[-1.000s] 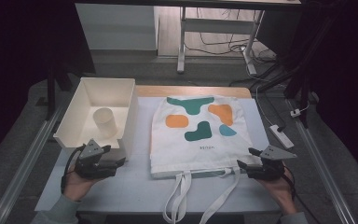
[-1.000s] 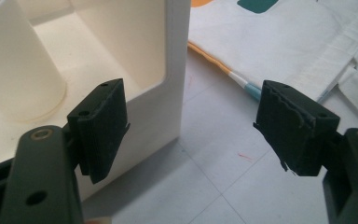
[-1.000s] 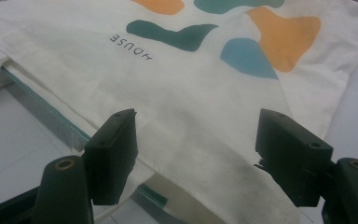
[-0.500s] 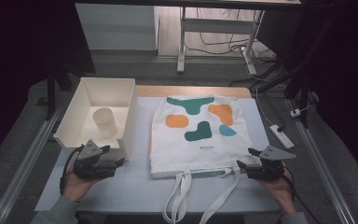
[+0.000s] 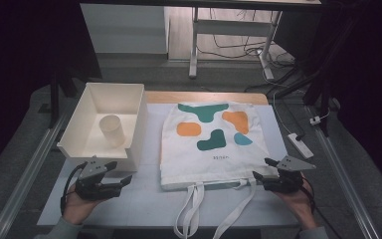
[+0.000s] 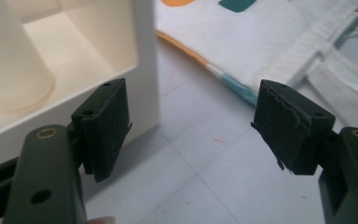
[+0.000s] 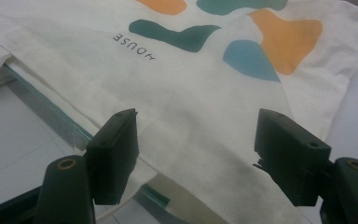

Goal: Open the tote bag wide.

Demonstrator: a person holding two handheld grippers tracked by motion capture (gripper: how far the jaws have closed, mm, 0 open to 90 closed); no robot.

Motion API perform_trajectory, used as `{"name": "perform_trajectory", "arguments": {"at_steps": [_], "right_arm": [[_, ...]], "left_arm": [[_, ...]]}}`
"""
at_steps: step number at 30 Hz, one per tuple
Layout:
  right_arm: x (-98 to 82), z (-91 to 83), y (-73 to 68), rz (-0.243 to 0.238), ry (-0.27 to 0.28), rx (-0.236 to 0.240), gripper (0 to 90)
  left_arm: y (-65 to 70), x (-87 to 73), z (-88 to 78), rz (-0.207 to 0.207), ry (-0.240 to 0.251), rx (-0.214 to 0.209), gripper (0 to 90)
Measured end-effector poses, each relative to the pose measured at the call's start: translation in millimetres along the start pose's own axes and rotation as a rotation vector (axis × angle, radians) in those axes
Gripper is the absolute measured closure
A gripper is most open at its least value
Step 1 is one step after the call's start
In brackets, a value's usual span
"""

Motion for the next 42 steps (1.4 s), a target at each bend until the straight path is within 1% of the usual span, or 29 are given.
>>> {"name": "perform_trajectory", "arguments": {"at_steps": [4,8,9,12,14,16,20,24,26,28,31,36,42], "right_arm": [[1.2,0.0,-2.4,-0.004,0.001,0.007,29.8],[2.8,-0.3,-4.5,-0.009,0.001,0.011,29.8],[3.0,0.2,-5.2,-0.009,0.002,0.014,29.8],[3.3,1.1,-6.5,-0.014,-0.002,0.020,29.8],[3.6,1.6,-7.7,-0.016,-0.004,0.023,30.0],[3.9,1.8,-8.5,-0.014,-0.003,0.027,30.1],[6.1,2.4,-13.3,-0.025,-0.005,0.039,30.1],[9.0,4.1,-21.2,-0.045,-0.011,0.060,30.0],[9.1,4.5,-22.1,-0.050,-0.013,0.062,30.0],[9.1,6.8,-25.8,-0.056,-0.021,0.075,30.0],[8.8,8.4,-27.7,-0.061,-0.027,0.081,30.0],[8.4,9.6,-29.4,-0.060,-0.031,0.088,30.0],[7.7,10.0,-29.4,-0.061,-0.033,0.089,30.0]], "left_arm": [[13.7,4.4,-1.0,0.035,-0.002,-0.035,29.4],[26.2,10.9,5.3,0.080,-0.008,-0.074,31.2],[30.7,13.4,8.2,0.098,-0.012,-0.091,31.7],[40.5,19.4,16.3,0.137,-0.021,-0.121,31.9],[47.3,23.3,23.9,0.163,-0.029,-0.140,31.8],[54.3,27.4,32.8,0.197,-0.043,-0.158,31.8],[64.2,33.9,48.6,0.236,-0.059,-0.183,31.8],[71.3,41.5,64.2,0.271,-0.079,-0.190,31.9],[74.1,45.6,70.8,0.286,-0.086,-0.196,31.9],[77.2,51.3,79.2,0.306,-0.093,-0.199,31.9],[79.5,58.0,91.7,0.323,-0.101,-0.202,32.0],[80.9,65.8,111.4,0.360,-0.135,-0.184,32.7],[84.3,71.4,129.6,0.393,-0.168,-0.190,34.8]]}}
Point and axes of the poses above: each handheld gripper's, and its own axes: z roughly forward along the jaws, x roughly out of its top, y roughly to its right, the point moved 3 cm from there along z, roughly forward along the jaws, and after that the axes turned 9 degrees about z, right-handed, at the moved point
